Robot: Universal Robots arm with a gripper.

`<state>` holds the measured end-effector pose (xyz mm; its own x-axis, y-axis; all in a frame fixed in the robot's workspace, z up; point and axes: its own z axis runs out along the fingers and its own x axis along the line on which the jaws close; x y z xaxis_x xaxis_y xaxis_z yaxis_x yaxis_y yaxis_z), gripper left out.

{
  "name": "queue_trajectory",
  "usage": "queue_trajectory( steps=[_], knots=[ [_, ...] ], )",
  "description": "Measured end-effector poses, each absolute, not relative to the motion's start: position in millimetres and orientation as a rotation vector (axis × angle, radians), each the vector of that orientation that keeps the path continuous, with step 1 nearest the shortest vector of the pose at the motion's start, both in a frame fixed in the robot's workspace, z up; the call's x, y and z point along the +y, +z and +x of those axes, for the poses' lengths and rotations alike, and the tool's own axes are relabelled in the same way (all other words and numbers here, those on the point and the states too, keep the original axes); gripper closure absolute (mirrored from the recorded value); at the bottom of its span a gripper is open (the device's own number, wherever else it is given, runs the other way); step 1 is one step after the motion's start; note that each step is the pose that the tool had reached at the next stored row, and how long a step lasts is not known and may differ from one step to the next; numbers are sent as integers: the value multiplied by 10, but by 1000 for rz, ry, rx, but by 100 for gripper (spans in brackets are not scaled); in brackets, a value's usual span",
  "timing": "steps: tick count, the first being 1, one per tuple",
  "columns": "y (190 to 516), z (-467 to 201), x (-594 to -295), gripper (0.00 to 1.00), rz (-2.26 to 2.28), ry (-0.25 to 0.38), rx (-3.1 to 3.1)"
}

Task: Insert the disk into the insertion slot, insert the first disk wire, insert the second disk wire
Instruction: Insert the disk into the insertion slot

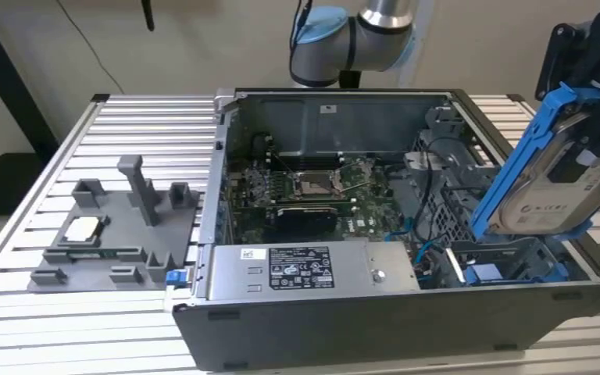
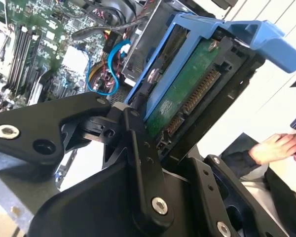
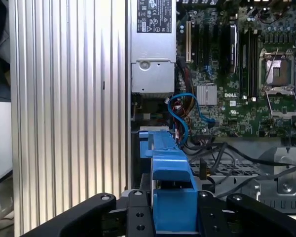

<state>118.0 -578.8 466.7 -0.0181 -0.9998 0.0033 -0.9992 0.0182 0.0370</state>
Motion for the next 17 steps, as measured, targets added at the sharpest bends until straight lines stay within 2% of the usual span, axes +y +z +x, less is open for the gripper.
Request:
queue_trajectory(
  steps=[17],
  knots=[
    [4582, 1180, -5788, 68, 2181, -37, -2221]
  ],
)
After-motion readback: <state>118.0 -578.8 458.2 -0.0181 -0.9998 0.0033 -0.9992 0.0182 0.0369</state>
